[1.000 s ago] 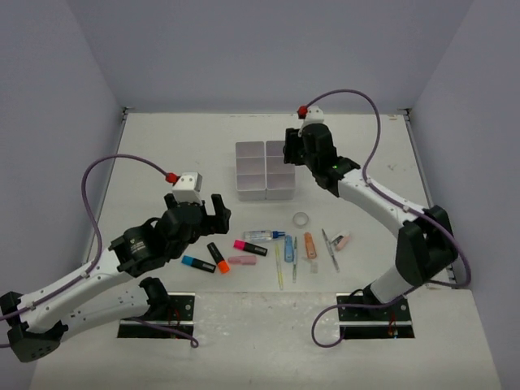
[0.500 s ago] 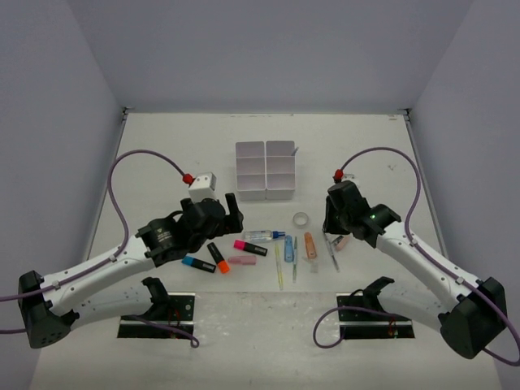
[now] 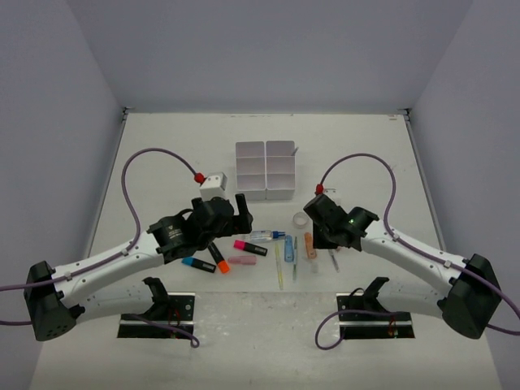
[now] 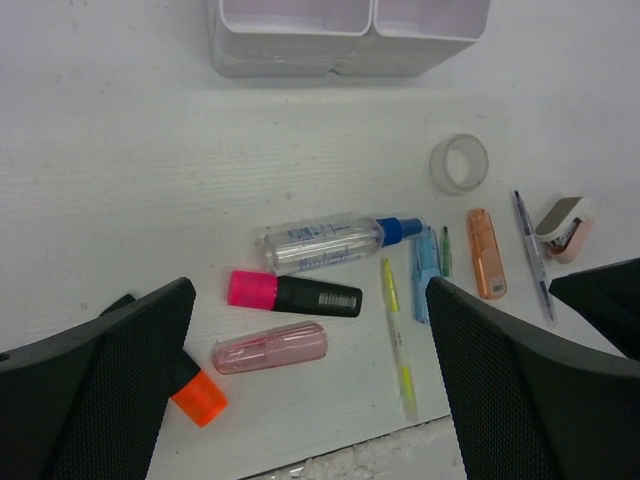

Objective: Sort the stationery into containers
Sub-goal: Pick up the pen from the center of the board.

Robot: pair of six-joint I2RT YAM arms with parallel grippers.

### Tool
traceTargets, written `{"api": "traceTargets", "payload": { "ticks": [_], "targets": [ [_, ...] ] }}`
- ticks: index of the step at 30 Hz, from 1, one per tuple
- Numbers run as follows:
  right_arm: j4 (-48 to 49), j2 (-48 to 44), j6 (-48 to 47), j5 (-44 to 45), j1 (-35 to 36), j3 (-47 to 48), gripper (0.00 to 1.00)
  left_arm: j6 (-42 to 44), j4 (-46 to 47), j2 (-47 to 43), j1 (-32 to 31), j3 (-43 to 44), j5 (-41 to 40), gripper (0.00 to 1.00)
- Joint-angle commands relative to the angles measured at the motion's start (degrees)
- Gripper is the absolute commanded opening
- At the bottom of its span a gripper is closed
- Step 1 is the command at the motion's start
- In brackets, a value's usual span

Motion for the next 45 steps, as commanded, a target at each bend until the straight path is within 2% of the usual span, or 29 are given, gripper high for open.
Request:
{"api": "traceTargets", "payload": {
  "ticks": [1, 6, 19, 33, 39, 45],
  "targets": [
    [-3.6, 6.2, -0.3, 4.7, -3.8, 3.9, 0.20, -0.2, 4.3, 4.3, -3.0, 0.4, 0.4, 1.00],
    [-2.3, 10.7, -5.1, 1.4, -6.2, 5.3, 0.19, 1.0, 4.2, 6.2, -6.2, 2.3, 0.0, 1.00],
    [-1.5, 20.2, -9.0, -5.8, -11.4, 5.0, 0.20, 4.4, 4.5, 5.3, -6.9, 2.7, 1.2, 1.00],
    [-5.1, 25.1, -7.8, -2.9, -12.5, 7.1, 0.23, 7.7, 6.2, 2.7, -6.9, 1.0, 2.0, 1.00],
    [-6.2, 23.2, -8.0, -2.2, -12.5, 6.7, 0.24, 9.0, 7.6, 3.8, -6.9, 0.5, 2.9, 1.00],
    [-7.9, 26.8, -8.6, -0.7, -12.6, 8.8, 0.27, 9.6, 9.2, 4.9, -6.9, 0.1, 4.9, 1.00]
  ]
}}
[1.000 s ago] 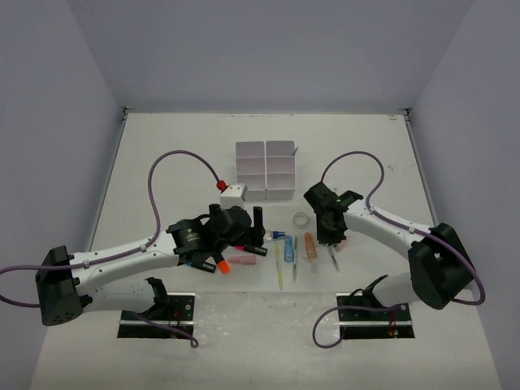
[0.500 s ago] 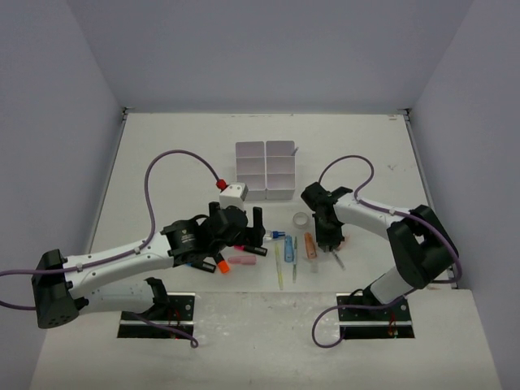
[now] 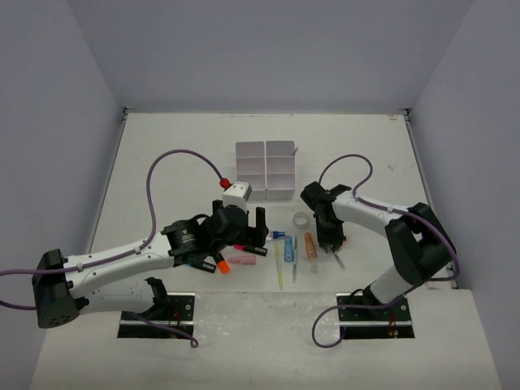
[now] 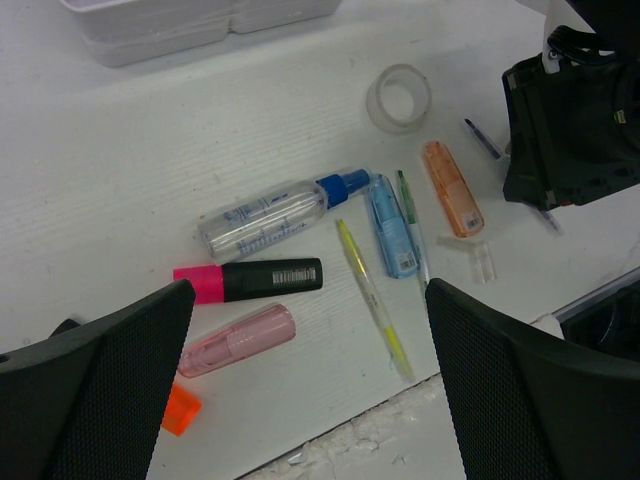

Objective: Sort the stationery into containers
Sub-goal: Pick up the pen from the center of the board.

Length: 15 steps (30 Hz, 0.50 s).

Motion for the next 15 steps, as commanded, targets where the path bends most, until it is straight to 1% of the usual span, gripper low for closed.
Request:
{"api": "traceTargets", "payload": {
  "ticks": [1, 8, 12, 15],
  "targets": [
    [-2.3, 1.9, -0.3, 2.8, -0.2, 3.3, 0.27, 1.9, 3.5, 0.5, -0.2, -0.4, 1.6, 1.00],
    [-2.7, 3.0, -0.7, 3.4, -0.4, 3.9, 0.28, 2.4, 4.8, 0.6, -0.2, -1.2, 2.7, 1.00],
    [-3.0, 4.7, -1.1, 3.2, -0.6, 4.3, 0.31, 2.5, 5.4, 0.6, -0.2, -1.7, 3.3, 1.00],
    [-3.0, 6.3, -2.0, 2.7, -0.8, 4.9, 0.31, 2.8, 5.7, 0.5, -0.2, -1.9, 3.7, 1.00]
  ]
}}
